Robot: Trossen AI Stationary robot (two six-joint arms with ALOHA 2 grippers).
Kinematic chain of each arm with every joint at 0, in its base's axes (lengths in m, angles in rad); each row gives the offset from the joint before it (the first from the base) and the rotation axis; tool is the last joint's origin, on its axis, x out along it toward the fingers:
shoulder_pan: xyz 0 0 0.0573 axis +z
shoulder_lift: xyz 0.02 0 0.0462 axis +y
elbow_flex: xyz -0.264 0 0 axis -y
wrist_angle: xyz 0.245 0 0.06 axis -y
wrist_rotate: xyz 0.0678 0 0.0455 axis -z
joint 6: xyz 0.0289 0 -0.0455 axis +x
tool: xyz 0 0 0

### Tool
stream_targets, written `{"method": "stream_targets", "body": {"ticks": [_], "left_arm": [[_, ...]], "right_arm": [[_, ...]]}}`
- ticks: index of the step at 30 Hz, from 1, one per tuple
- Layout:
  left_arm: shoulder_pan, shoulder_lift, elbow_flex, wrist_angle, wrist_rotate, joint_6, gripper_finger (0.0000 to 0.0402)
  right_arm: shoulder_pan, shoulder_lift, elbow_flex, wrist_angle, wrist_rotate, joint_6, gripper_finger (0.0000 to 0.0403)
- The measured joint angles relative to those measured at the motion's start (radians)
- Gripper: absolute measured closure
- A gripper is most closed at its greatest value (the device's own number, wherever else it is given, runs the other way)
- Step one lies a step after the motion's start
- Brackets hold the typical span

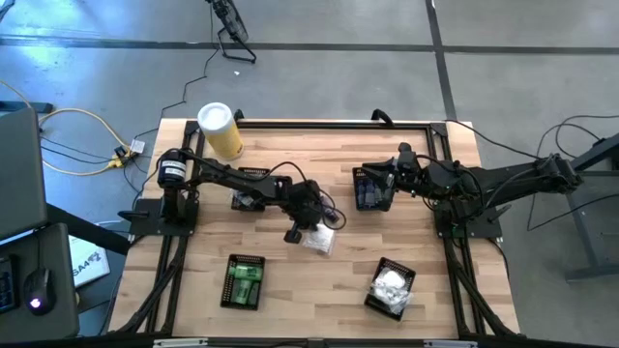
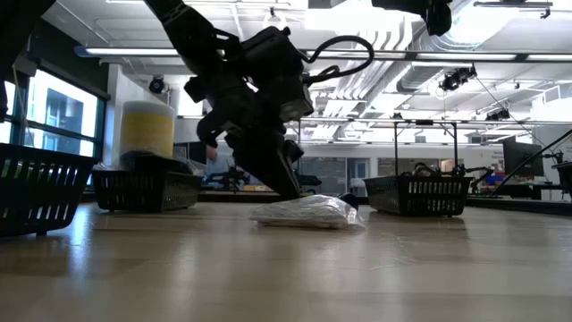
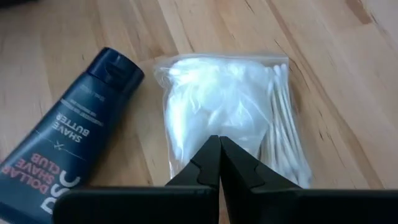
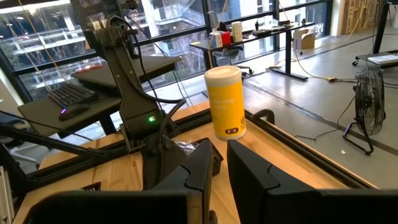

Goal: Pick & Place Travel size toiletries
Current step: Put the white cotton pack into the bottom right black basket

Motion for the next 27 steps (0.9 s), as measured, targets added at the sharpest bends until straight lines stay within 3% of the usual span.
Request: {"method": "stream_targets", "body": {"ticks": [18,27], "left_arm": [[0.000,0.083,0.002,0.258,0.069,-0.056,0.0401],[0.000,0.078,0.002,0.272,0.069,-0.058,0.0401]], "right_arm": [[0.000,0.000,0.000,0.000,-0.008,0.027,0.0361],[0.000,0.000,0.000,-0.002,-0.008,0.027,0.0361]]}}
